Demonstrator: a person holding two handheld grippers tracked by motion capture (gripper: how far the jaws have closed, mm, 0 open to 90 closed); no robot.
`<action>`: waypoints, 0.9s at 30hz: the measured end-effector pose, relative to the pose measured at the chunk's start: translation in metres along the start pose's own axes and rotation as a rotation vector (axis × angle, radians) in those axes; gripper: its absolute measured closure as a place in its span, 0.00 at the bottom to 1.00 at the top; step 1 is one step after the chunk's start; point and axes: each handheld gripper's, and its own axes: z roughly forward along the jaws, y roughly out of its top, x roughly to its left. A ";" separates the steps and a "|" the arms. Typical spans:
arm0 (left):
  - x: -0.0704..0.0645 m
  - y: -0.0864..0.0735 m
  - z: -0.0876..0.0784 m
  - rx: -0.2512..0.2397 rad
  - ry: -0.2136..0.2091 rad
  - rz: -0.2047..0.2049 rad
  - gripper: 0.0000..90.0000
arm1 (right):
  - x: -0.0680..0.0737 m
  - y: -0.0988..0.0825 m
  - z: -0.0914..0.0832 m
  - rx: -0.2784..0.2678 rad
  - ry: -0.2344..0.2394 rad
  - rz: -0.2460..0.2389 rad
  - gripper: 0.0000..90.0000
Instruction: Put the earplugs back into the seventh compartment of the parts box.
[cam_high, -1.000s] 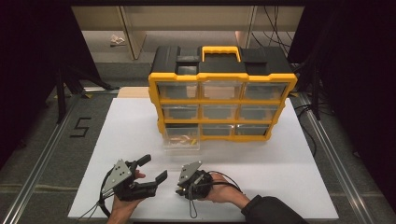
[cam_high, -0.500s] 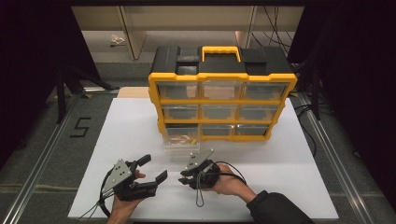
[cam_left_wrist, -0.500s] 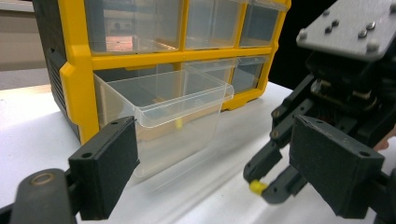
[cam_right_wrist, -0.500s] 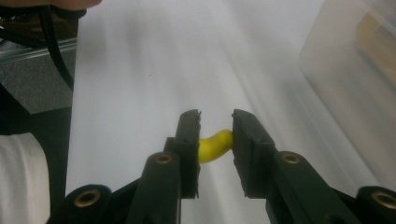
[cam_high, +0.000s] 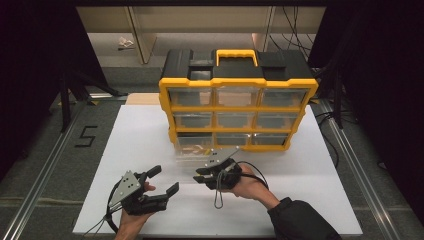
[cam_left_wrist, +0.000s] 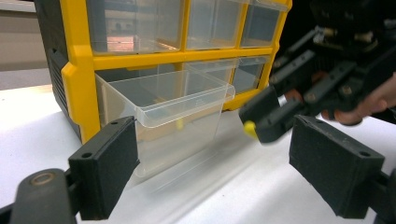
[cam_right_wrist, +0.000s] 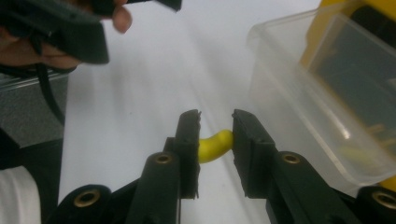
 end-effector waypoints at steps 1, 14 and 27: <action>0.000 0.000 0.000 0.000 0.000 0.000 0.17 | -0.004 0.005 -0.003 -0.010 -0.013 0.005 0.81; 0.000 0.000 0.000 0.001 -0.002 0.001 0.17 | -0.026 0.024 -0.010 -0.056 -0.096 0.038 0.80; 0.000 0.000 0.001 0.005 0.003 -0.003 0.17 | -0.048 0.028 0.005 -0.039 -0.198 0.092 0.71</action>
